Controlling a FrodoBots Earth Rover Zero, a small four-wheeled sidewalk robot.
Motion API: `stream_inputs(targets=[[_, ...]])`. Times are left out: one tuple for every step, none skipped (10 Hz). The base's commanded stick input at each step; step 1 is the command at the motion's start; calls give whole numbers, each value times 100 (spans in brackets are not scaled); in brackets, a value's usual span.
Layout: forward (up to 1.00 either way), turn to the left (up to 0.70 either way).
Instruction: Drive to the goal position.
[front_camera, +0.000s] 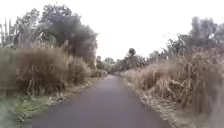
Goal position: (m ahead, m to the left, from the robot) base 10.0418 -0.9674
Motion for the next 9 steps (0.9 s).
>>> stream_inputs(targets=[[85, 0], [85, 0], [85, 0], [85, 0], [85, 0], [85, 0], [85, 0], [85, 0], [85, 0]])
